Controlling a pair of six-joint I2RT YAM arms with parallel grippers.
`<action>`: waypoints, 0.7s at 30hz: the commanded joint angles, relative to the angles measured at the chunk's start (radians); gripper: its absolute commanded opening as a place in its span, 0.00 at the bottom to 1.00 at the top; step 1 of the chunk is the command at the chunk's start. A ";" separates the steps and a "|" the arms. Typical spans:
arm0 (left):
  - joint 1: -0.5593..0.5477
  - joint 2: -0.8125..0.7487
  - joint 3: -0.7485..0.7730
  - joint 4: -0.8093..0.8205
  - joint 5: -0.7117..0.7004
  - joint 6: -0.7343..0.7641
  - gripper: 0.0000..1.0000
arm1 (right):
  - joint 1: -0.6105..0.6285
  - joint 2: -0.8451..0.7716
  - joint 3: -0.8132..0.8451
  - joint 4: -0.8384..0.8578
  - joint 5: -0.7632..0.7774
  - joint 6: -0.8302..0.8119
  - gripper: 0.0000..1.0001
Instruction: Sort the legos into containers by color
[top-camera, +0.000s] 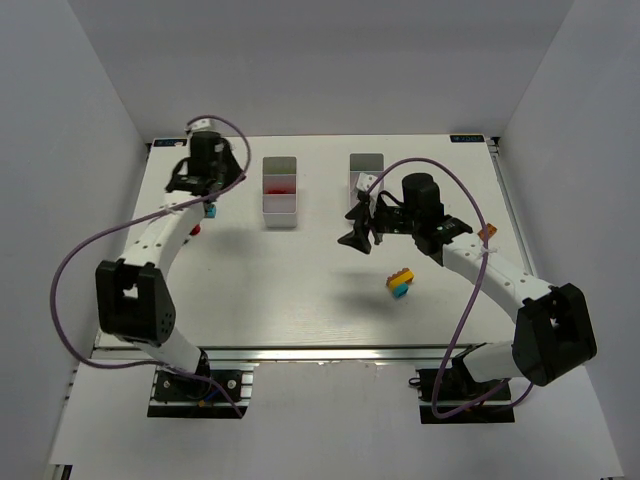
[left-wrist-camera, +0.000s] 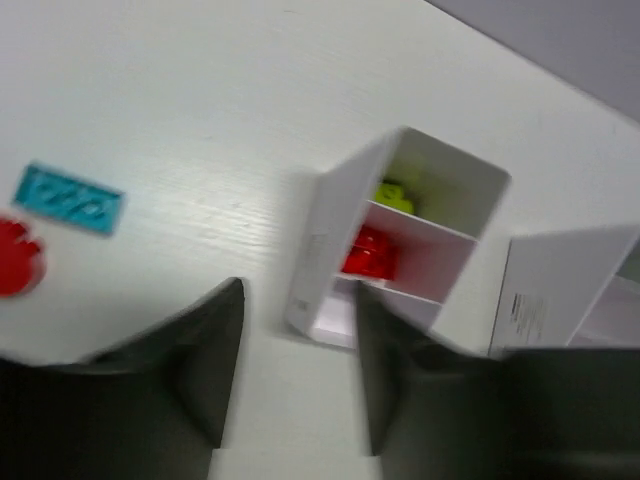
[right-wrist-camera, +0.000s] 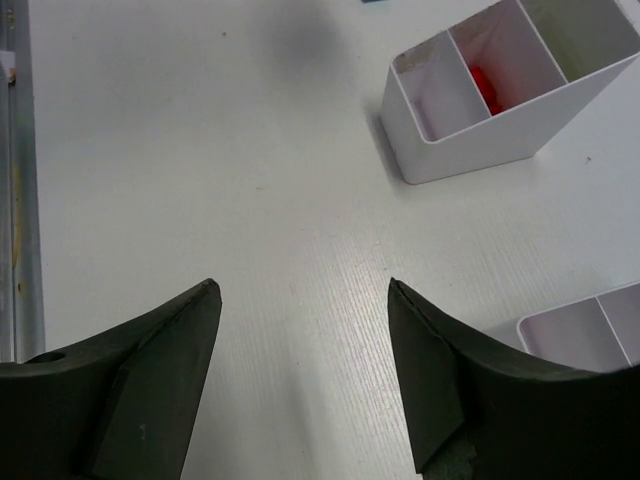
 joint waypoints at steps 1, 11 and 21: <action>0.140 -0.074 -0.029 -0.263 0.079 -0.021 0.68 | -0.002 0.005 0.046 -0.039 -0.075 -0.045 0.73; 0.212 0.098 0.065 -0.518 -0.165 0.426 0.98 | 0.030 0.132 0.182 -0.283 -0.115 -0.111 0.89; 0.275 0.089 -0.052 -0.264 -0.138 0.816 0.98 | 0.035 0.147 0.201 -0.302 -0.109 -0.137 0.89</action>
